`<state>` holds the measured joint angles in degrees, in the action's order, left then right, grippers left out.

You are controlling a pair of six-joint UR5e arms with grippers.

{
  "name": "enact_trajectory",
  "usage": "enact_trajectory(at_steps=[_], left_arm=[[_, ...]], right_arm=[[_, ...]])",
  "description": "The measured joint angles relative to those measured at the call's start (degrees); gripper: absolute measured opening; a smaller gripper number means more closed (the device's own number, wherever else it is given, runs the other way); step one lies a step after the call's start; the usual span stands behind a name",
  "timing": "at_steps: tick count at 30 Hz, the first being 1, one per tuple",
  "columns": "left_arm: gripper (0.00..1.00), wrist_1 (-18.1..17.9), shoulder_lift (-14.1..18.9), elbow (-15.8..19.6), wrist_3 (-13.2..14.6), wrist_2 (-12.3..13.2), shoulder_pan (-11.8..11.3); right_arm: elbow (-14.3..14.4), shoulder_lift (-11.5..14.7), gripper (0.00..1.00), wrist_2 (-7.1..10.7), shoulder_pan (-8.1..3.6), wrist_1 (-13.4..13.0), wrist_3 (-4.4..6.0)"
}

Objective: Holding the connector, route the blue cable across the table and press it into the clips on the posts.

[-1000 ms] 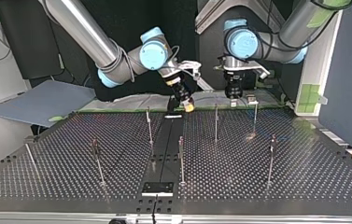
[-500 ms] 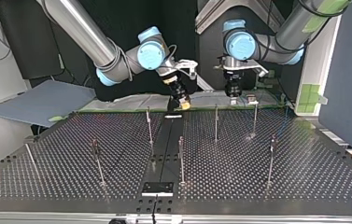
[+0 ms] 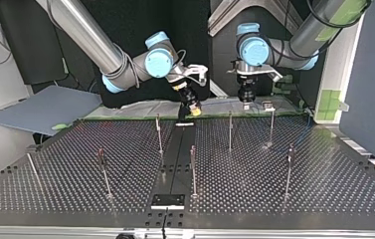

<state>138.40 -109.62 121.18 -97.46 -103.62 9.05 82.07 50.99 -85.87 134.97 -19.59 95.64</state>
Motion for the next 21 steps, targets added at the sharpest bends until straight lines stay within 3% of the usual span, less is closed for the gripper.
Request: enact_trajectory(at_steps=[5, 8, 15, 21], left_arm=[[0.00, -1.73, -0.06, -0.02, -0.47, 0.61, -0.18], [0.00, -2.67, -0.14, -0.05, -0.72, 0.98, -0.53], [0.00, -3.92, -0.53, -0.22, -2.19, 2.50, -1.53], [0.00, -4.35, -2.71, -0.56, -2.45, 3.25, -1.89]], right_arm=[[-0.02, -0.12, 0.00, 0.89, -0.43, -0.15, 0.28], [-0.04, -0.07, 0.00, 0.46, 0.47, 0.06, 0.16], [-0.04, -0.07, 0.00, 0.48, 0.47, 0.05, 0.16], [-0.04, -0.06, 0.00, 0.49, 0.48, 0.05, 0.16]])
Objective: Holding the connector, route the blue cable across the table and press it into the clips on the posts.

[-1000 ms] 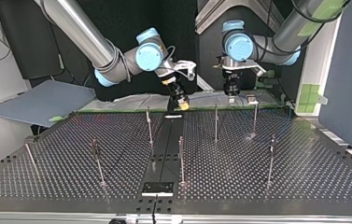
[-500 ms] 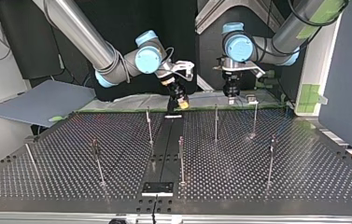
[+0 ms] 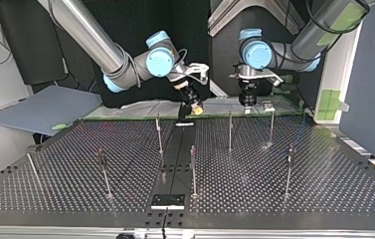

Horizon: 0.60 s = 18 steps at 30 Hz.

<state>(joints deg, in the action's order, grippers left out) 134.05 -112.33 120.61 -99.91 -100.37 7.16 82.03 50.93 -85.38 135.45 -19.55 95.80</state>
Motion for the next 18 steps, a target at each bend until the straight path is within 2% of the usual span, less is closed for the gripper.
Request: enact_trajectory(at_steps=[6, 18], left_arm=[[0.00, -0.68, -2.17, -0.41, -0.38, -0.11, -0.27], [0.00, -2.37, -2.48, -2.79, -1.13, 1.21, -1.00]], right_arm=[[0.00, 0.00, 0.00, -0.04, -0.01, 0.01, 0.00], [0.00, 0.00, 0.00, -0.02, -0.02, 0.00, 0.00]])
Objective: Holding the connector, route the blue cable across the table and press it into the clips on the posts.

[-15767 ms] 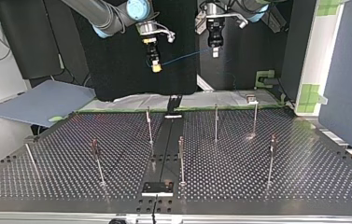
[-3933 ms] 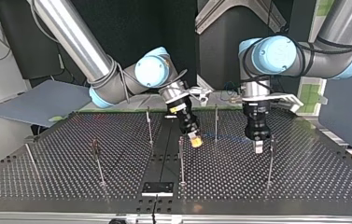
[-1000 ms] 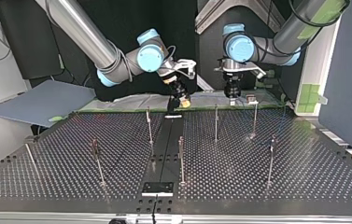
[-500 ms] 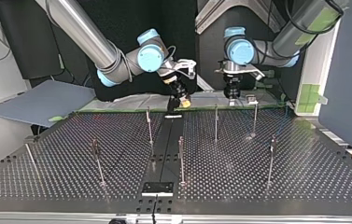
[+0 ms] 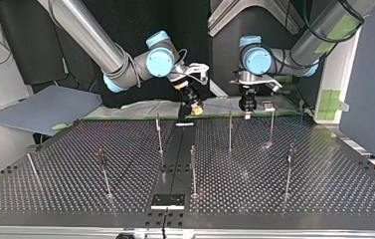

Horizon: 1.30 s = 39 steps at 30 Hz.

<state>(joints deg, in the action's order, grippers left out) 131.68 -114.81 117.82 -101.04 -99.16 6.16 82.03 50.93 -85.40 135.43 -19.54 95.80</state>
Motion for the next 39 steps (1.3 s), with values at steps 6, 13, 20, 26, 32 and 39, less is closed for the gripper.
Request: enact_trajectory(at_steps=[6, 13, 20, 26, 32, 39], left_arm=[[0.00, 0.30, -0.08, -1.39, -0.14, 1.12, -0.60], [0.00, 0.78, -0.16, -2.86, -0.23, 1.65, -2.27], [0.00, 1.91, -2.60, -3.16, 1.07, 3.83, -4.33], [0.00, 0.63, -4.98, -3.20, 1.29, 4.58, -5.20], [0.00, -0.77, -5.34, -4.09, 1.34, 5.31, -5.49], [0.00, -1.98, -5.36, -5.11, 1.12, 5.71, -5.61]], right_arm=[[-0.02, 0.00, 0.00, 0.03, 0.04, -0.04, 0.00], [0.00, 0.00, 0.00, -0.01, -0.03, 0.00, 0.00], [0.00, 0.00, 0.00, 0.00, 0.01, 0.00, 0.00], [0.00, 0.00, 0.00, 0.00, 0.01, 0.00, 0.00], [0.00, 0.00, 0.00, 0.00, 0.00, 0.00, 0.00], [0.00, 0.00, 0.00, 0.00, 0.00, 0.00, 0.00]])
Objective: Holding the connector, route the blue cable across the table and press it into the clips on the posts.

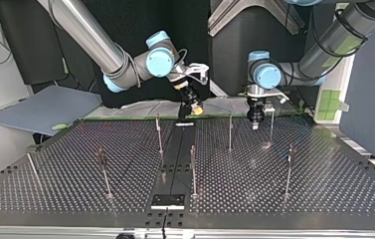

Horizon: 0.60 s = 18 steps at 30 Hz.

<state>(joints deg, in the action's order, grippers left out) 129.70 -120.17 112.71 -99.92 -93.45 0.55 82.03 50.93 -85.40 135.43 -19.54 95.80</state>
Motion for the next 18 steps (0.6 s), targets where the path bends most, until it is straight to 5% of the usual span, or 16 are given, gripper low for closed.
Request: enact_trajectory(at_steps=[18], left_arm=[[0.00, 1.40, -0.01, -2.06, -1.12, 1.36, -0.24]], right_arm=[[0.00, 0.00, 0.00, 0.00, 0.00, 0.00, 0.00]])
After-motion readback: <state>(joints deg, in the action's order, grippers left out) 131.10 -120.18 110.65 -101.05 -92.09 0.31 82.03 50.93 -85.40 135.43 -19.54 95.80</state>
